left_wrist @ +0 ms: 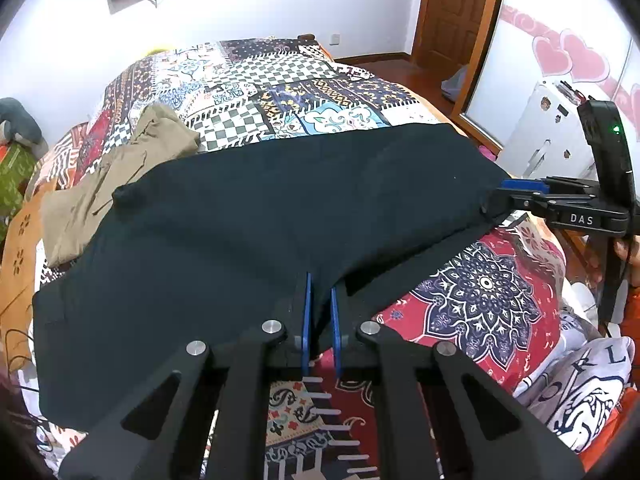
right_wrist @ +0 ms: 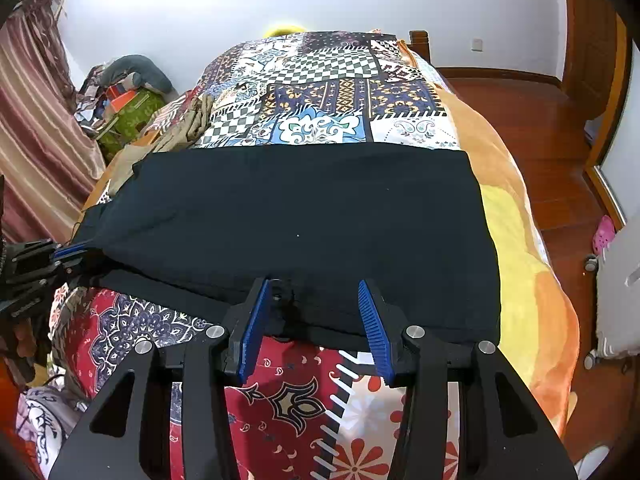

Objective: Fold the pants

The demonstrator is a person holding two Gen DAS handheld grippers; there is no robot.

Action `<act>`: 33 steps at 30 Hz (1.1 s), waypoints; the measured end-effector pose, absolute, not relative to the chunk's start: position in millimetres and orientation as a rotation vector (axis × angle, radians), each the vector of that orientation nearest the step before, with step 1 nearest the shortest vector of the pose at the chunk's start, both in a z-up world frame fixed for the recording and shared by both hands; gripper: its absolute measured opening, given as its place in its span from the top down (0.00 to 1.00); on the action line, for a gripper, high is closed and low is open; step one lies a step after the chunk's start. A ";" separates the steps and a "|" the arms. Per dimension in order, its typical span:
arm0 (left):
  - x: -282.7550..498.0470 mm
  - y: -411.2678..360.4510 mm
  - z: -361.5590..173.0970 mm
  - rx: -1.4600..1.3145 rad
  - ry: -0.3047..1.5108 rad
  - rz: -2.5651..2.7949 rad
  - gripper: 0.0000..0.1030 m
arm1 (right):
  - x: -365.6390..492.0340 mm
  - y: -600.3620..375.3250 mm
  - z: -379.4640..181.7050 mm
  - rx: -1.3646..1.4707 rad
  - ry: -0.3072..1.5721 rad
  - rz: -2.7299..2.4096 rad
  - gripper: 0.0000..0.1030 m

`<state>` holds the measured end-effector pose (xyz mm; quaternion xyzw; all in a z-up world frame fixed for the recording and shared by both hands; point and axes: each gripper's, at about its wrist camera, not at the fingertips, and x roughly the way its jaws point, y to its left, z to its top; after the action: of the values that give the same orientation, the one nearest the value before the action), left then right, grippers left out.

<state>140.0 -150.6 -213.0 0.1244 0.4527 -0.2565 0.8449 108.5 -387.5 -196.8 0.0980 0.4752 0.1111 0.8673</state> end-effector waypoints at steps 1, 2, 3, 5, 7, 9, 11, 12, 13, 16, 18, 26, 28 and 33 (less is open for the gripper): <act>139.6 -150.4 -214.2 0.256 0.961 -0.544 0.92 | 108.3 -388.1 -196.4 0.206 0.995 0.232 0.59; 139.7 -150.6 -216.0 0.255 0.968 -0.547 0.92 | 107.8 -387.9 -195.8 0.207 0.993 0.232 0.59; 139.9 -151.4 -218.8 0.257 0.978 -0.552 0.92 | 107.4 -387.4 -194.8 0.206 0.991 0.231 0.59; 141.1 -152.4 -227.3 0.260 1.014 -0.565 0.92 | 107.6 -384.6 -192.2 0.200 0.987 0.241 0.59; 139.8 -151.9 -227.3 0.255 1.014 -0.570 0.91 | 108.2 -379.8 -189.1 0.185 0.982 0.256 0.59; 137.9 -151.8 -223.4 0.250 1.020 -0.587 0.89 | 110.5 -374.2 -186.2 0.173 0.977 0.271 0.59; 135.5 -150.6 -216.1 0.240 1.014 -0.612 0.84 | 114.9 -367.8 -182.9 0.166 0.966 0.288 0.59; 133.8 -150.2 -211.3 0.238 1.004 -0.617 0.84 | 117.6 -364.4 -181.3 0.162 0.958 0.296 0.59; 132.5 -148.1 -204.9 0.237 0.985 -0.609 0.84 | 120.9 -360.9 -180.1 0.160 0.952 0.305 0.59; 136.7 -136.9 -188.6 0.202 0.942 -0.566 0.81 | 130.4 -347.5 -179.5 0.155 0.940 0.332 0.59; 145.0 -126.4 -184.2 0.191 0.919 -0.515 0.72 | 136.5 -337.6 -184.0 0.142 0.943 0.351 0.59; 181.0 -107.5 -241.0 0.216 1.052 -0.377 0.64 | 139.2 -328.6 -220.8 0.145 1.043 0.369 0.60; 177.4 -105.1 -247.4 0.201 1.011 -0.368 0.60 | 136.3 -333.5 -220.8 0.148 1.052 0.362 0.59; 175.7 -103.6 -248.0 0.187 1.008 -0.363 0.60 | 126.8 -346.2 -217.8 0.129 1.061 0.309 0.59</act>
<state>175.7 -103.6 -248.0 0.0892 0.4793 -0.1729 0.8558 126.8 -346.2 -217.8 0.0614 0.5035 0.1465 0.8493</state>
